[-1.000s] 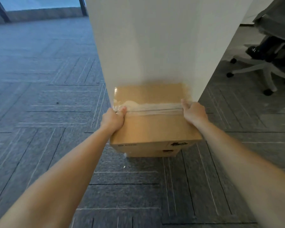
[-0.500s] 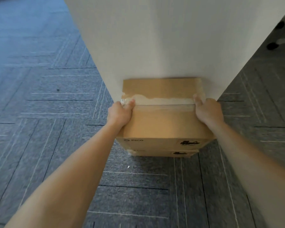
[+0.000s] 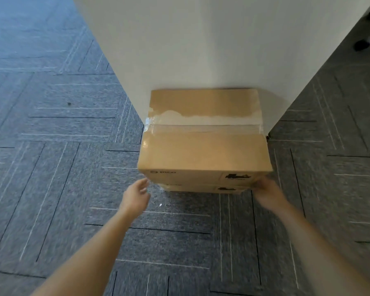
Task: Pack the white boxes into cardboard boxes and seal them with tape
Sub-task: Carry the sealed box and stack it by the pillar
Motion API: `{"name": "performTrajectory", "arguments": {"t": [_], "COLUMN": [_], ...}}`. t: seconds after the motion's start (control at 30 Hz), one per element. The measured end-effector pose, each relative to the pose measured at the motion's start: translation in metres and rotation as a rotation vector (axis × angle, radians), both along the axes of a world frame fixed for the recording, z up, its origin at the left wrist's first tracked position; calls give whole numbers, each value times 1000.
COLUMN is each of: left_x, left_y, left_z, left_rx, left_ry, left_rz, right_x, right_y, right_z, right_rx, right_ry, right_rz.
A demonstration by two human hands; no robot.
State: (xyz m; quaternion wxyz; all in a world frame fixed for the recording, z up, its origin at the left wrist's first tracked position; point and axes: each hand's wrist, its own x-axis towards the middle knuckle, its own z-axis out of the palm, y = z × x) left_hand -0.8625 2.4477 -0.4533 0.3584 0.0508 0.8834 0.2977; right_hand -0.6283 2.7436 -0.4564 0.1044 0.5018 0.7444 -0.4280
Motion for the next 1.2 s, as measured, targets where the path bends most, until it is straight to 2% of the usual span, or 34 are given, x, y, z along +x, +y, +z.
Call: {"name": "performTrajectory", "arguments": {"t": [0.1, 0.2, 0.3, 0.37, 0.47, 0.57, 0.77, 0.83, 0.93, 1.03, 1.1, 1.2], "left_x": [22, 10, 0, -2, -3, -6, -11, -10, -6, -5, -7, -12], "left_y": [9, 16, 22, 28, 33, 34, 37, 37, 37, 36, 28, 10], "left_z": [-5, -5, -7, -8, -14, -17, -15, -18, -19, -11, 3, 34], "left_rx": [36, -31, -54, -117, -141, -153, -179, -162, -158, -215, -220, -112], "left_ry": [-37, 83, 98, 183, 304, 309, 330, 346, 316, 235, 205, 189], "left_rz": [-7, 32, -52, -118, -98, -122, -176, -163, -154, -219, -293, -275], "right_x": [-1, -5, -7, -5, -1, 2, 3, 1, -1, -4, -8, -20], "right_y": [-22, -24, -18, -15, -17, -17, -14, -16, -22, -38, -50, -62], "right_z": [-3, -11, -15, -20, -26, -31, -29, -29, -32, -26, -23, -12], "right_rx": [-10, 70, 194, 259, 350, 432, 439, 446, 403, 289, 97, -258], "right_ry": [50, 82, 33, 0, 19, 34, 122, 82, 46, 72, 51, 71], "right_rz": [43, 76, 95, 131, 181, 204, 200, 185, 127, -65, -244, -514]}}
